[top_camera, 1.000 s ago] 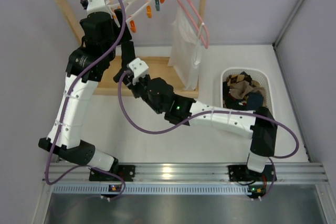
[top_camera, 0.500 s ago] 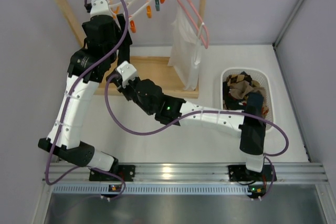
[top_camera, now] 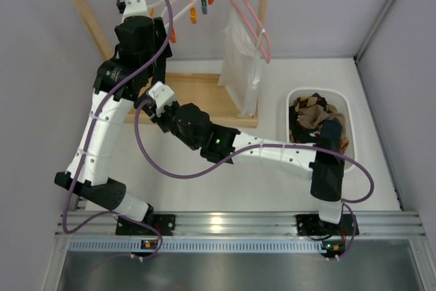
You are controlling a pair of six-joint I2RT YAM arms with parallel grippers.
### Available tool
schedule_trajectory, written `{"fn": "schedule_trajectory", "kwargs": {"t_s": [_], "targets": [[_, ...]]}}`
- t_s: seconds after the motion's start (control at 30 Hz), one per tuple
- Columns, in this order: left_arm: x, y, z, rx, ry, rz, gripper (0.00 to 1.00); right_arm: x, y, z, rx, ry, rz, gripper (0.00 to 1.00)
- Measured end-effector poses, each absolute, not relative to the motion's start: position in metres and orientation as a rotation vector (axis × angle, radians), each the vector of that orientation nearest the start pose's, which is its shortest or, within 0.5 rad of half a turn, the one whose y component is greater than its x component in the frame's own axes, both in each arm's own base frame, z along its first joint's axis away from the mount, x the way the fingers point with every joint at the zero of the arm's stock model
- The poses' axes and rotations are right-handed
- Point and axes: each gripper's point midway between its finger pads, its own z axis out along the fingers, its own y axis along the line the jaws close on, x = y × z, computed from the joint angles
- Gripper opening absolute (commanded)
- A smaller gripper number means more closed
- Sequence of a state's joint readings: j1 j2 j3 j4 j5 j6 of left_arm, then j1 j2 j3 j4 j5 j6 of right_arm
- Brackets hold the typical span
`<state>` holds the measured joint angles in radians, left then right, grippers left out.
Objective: Remove the socks clipped to the hanger
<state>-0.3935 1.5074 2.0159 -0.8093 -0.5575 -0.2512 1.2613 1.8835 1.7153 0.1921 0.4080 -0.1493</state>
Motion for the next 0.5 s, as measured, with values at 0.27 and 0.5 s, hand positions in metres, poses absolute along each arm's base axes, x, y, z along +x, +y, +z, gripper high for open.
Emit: {"fn": "schedule_trajectory", "kwargs": {"t_s": [0.27,0.5], "targets": [[0.399,-0.074,0.444,-0.247,1.807,0.072,0.63,0.252,0.545,0.326,-0.808,1.391,0.537,0.00],[0.398,-0.073,0.445,-0.243,1.805,0.078,0.64,0.256,0.559,0.304,-0.846,1.403,0.506,0.00]]}}
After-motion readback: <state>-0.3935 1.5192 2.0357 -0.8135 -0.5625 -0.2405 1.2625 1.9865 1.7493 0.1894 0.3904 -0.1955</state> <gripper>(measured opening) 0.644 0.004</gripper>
